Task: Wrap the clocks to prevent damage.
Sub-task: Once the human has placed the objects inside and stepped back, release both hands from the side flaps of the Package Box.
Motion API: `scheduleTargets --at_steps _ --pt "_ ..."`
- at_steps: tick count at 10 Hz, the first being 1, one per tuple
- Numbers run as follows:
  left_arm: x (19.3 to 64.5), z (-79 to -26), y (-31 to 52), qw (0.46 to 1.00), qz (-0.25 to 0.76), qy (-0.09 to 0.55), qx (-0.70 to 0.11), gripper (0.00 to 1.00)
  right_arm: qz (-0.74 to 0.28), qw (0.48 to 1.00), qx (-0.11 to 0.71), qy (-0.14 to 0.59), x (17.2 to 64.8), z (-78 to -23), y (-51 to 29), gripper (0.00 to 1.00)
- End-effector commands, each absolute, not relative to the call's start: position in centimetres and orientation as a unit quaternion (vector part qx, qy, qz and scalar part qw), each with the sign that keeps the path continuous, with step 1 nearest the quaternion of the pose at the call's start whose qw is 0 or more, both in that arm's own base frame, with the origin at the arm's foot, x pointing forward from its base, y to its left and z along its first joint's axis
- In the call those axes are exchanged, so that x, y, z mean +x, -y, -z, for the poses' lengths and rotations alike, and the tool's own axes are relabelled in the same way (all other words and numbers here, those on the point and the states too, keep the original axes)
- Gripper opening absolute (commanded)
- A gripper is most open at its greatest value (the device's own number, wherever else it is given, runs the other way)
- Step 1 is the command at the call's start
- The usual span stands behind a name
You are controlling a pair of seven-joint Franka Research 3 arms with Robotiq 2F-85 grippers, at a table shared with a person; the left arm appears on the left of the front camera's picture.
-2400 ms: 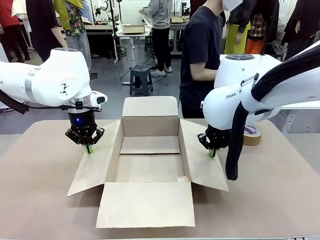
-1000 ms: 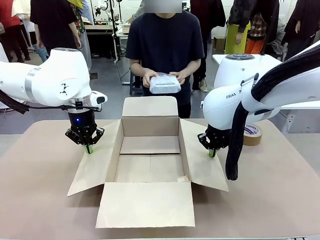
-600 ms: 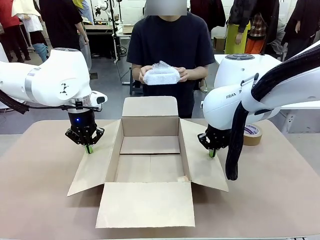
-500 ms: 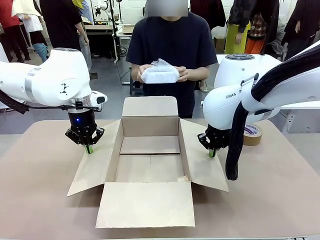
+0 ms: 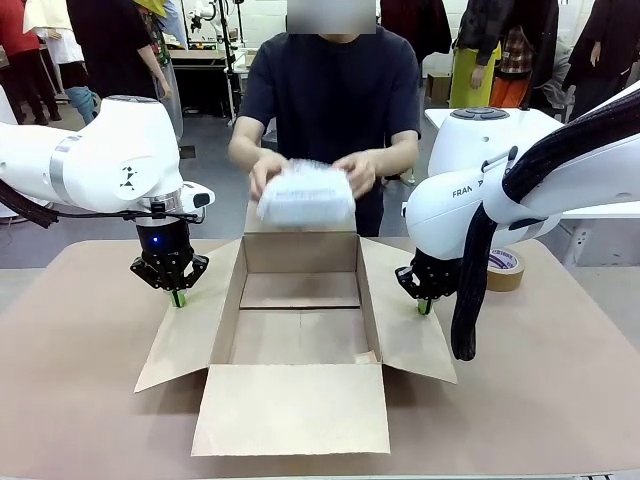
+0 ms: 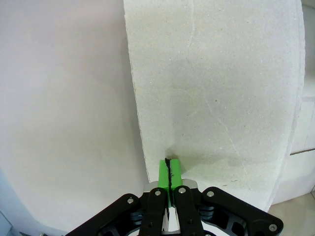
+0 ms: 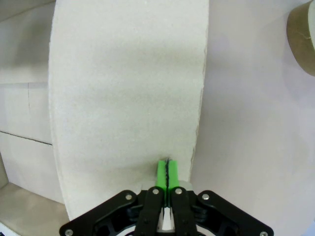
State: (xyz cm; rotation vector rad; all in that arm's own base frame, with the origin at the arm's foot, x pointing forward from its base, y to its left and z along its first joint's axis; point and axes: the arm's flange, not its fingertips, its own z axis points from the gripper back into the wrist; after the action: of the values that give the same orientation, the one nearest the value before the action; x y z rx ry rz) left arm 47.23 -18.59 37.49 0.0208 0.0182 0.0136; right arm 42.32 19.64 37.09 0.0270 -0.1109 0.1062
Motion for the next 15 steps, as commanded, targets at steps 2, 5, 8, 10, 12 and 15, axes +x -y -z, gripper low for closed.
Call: scheduleTargets --at_steps 2,5,8,10,12,15 --pt "47.2 -37.5 18.6 1.000 -0.004 -0.009 0.010 0.00 -0.049 0.997 0.008 0.054 42.4 -36.8 -19.6 0.01" --pt "47.2 -37.5 18.6 1.000 -0.004 -0.009 0.010 0.00 -0.049 0.997 0.008 0.054 42.4 -36.8 -19.6 0.01" --pt "47.2 -37.5 18.6 1.000 -0.004 -0.009 0.010 0.00 -0.049 0.997 0.008 0.054 42.4 -36.8 -19.6 0.01" --pt "47.2 -37.5 18.6 1.000 -0.004 -0.009 0.010 0.00 -0.049 0.997 0.008 0.054 42.4 -36.8 -19.6 0.01" --pt "47.2 -37.5 18.6 1.000 -0.004 -0.009 0.010 0.00 -0.049 0.997 0.008 0.054 42.4 -36.8 -19.6 0.01" --pt "46.9 -40.0 18.3 1.000 0.009 0.004 0.021 0.00 -0.124 0.990 0.038 0.056 41.9 -39.9 -19.5 0.01"
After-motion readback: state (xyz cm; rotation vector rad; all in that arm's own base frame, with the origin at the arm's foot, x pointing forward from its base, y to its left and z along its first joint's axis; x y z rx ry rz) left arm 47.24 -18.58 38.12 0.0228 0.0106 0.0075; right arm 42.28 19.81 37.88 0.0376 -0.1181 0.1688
